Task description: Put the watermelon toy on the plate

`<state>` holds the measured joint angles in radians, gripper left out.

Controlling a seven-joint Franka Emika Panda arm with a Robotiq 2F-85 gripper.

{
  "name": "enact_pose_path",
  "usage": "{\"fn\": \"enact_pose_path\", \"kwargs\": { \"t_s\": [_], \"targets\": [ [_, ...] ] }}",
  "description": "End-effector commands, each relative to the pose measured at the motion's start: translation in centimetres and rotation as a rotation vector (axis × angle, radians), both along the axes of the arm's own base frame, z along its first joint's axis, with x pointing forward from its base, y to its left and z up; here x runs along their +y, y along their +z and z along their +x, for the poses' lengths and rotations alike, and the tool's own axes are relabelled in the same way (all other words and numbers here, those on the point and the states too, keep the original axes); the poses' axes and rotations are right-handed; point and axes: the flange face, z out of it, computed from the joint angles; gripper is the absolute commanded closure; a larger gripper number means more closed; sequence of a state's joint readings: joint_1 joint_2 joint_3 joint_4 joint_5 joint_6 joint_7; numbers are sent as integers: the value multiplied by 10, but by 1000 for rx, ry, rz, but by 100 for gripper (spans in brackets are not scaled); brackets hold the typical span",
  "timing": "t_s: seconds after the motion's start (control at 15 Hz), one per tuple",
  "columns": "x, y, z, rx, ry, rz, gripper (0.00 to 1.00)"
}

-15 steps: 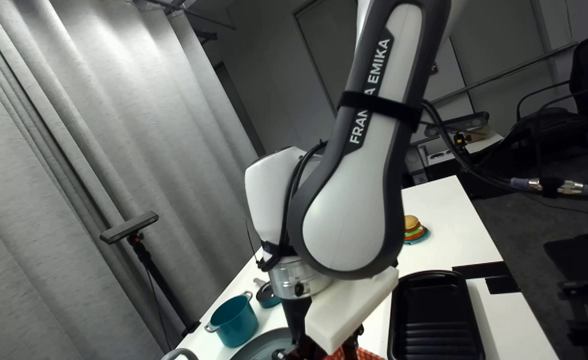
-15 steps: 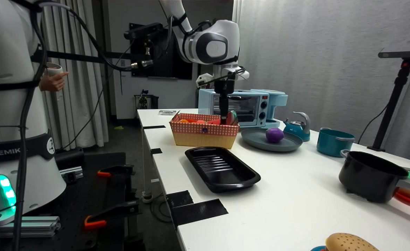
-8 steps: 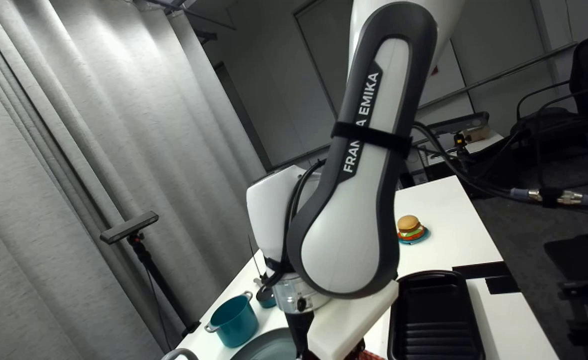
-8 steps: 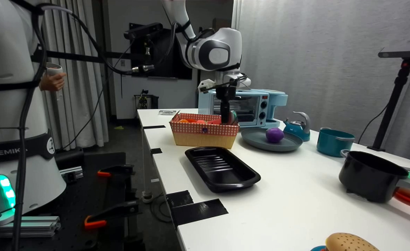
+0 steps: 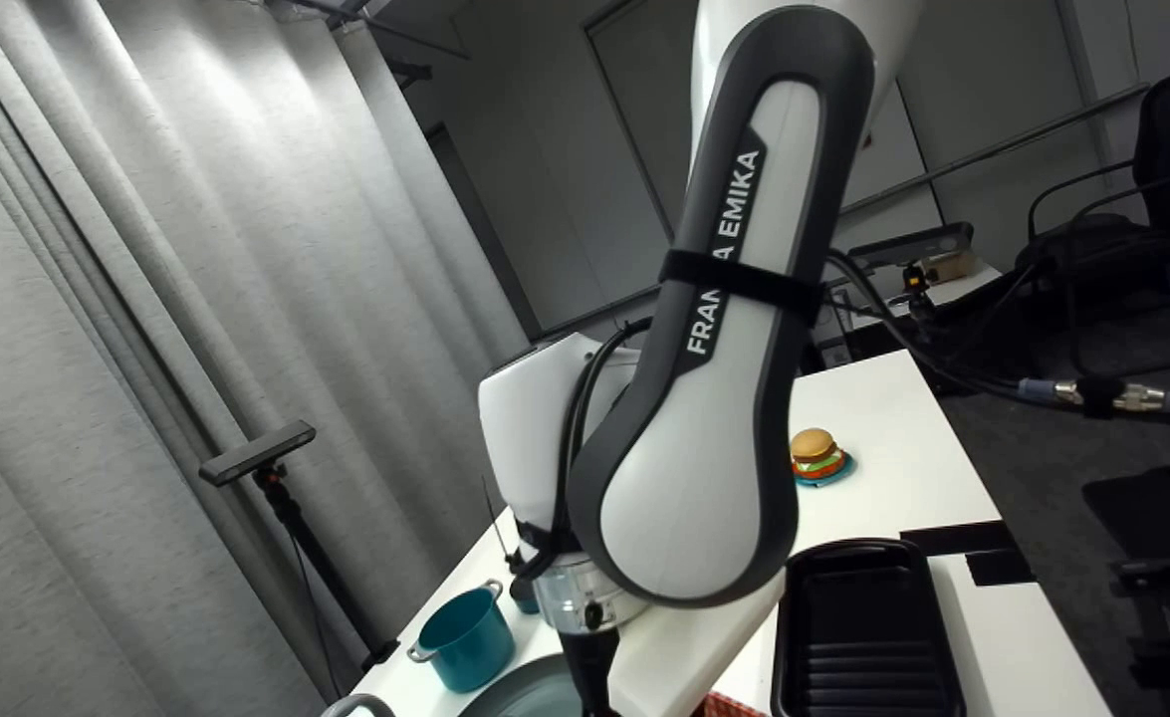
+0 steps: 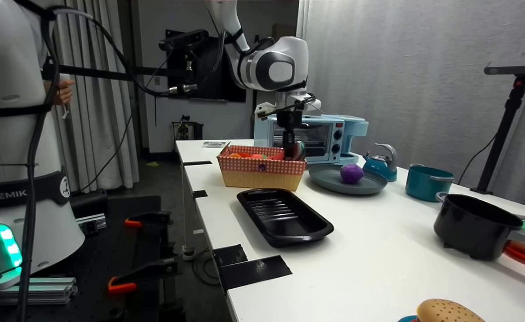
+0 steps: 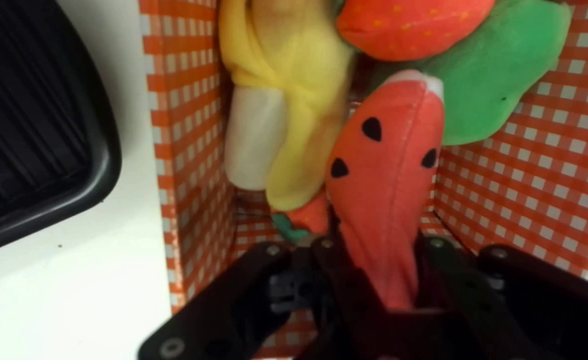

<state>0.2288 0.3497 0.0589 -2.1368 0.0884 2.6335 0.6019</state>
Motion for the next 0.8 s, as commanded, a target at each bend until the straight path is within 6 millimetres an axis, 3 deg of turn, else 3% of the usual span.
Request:
{"fn": "enact_pose_path", "kwargs": {
  "t_s": [0.0, 0.27, 0.73],
  "targets": [
    [6, 16, -3, -11, 5, -33, 99],
    [14, 29, -13, -1, 35, -48, 97],
    [16, 78, -30, 26, 78, -116, 96]
  ]
}}
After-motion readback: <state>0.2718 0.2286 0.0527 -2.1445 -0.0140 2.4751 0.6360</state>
